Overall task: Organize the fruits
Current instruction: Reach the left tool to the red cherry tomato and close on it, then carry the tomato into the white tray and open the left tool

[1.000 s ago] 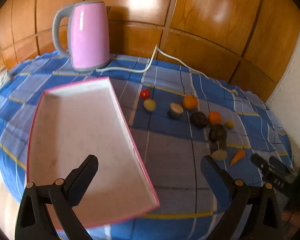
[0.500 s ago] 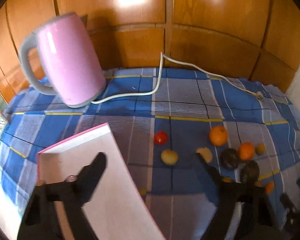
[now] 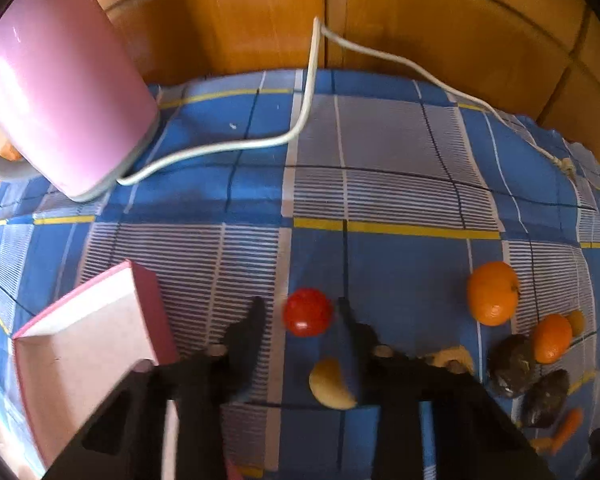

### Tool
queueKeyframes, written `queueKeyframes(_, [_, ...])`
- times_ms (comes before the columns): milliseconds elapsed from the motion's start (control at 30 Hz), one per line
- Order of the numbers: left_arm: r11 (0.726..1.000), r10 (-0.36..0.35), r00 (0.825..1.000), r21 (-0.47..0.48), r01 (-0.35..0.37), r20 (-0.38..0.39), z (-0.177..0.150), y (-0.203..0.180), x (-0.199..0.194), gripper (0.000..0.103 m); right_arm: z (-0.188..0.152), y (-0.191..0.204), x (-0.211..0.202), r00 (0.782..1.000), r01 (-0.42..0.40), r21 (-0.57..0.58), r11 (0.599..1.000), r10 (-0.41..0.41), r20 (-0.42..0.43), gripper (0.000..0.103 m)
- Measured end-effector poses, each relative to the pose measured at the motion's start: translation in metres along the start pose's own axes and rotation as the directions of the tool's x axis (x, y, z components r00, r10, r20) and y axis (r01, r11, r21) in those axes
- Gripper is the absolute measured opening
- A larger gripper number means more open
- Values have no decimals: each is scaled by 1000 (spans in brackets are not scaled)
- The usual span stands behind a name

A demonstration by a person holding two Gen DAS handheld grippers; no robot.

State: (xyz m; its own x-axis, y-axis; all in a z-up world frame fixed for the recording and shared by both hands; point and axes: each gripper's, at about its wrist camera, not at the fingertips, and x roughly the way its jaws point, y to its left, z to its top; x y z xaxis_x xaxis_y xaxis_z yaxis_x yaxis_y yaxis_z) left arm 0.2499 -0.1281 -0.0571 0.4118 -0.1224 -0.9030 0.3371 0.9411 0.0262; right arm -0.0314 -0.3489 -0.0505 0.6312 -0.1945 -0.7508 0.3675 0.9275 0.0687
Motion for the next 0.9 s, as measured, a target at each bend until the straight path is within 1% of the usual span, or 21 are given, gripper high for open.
queueKeyframes(67, [1000,-10,1000,-8,10,13,-3,1,-1,25,0,-2,2,1000,-4,1,1000,4,-8,95])
queueKeyframes(133, [998,-46,998,-32,47,37,-8,3,-7,25,-2,-4,4,1000,-8,3,1000,8,-12,94])
queueKeyframes(167, [998,-53,997,-40,55,50,-11,5,-12,25,-2,-5,5,1000,-11,7,1000,11,-16,93])
queueKeyframes(233, [994,-83,993,-57,88,86,-18,9,-27,25,-3,-7,10,999,-19,25,1000,20,-36,88])
queueKeyframes(300, [990,-112,986,-77,122,124,-28,13,-46,25,-5,-10,14,998,-26,41,999,29,-55,88])
queueKeyframes(433, [982,-131,973,-108,153,190,-48,27,-79,25,-8,-12,16,997,-35,60,998,39,-68,86])
queueKeyframes(467, [980,-128,971,-127,156,201,-53,33,-85,25,-8,-12,15,997,-35,61,998,39,-68,86])
queueKeyframes(500, [973,-124,969,-166,161,214,-62,44,-93,25,-8,-12,14,997,-34,61,998,38,-68,86])
queueKeyframes(533, [967,-120,968,-193,164,220,-68,52,-97,25,-9,-12,13,997,-37,62,997,41,-69,83])
queueKeyframes(600, [959,-86,970,-244,143,228,-81,69,-102,25,-10,-13,13,995,-52,73,996,57,-80,80])
queueKeyframes(667, [950,-58,972,-288,124,226,-94,87,-106,25,-14,-15,14,991,-65,94,993,75,-108,71])
queueKeyframes(700, [944,-50,973,-307,119,224,-100,95,-107,25,-15,-15,15,990,-70,99,993,82,-117,65])
queueKeyframes(767, [937,-24,976,-334,98,218,-112,109,-108,25,-17,-15,13,989,-71,99,993,83,-120,60])
queueKeyframes(800, [932,-1,977,-354,79,215,-119,117,-107,25,-17,-14,12,988,-81,98,992,93,-125,54])
queueKeyframes(833, [928,14,977,-367,67,212,-122,123,-106,25,-18,-12,11,987,-87,98,991,99,-130,52])
queueKeyframes(900, [919,45,977,-392,41,207,-131,135,-104,25,-19,-9,10,985,-94,95,991,106,-138,52])
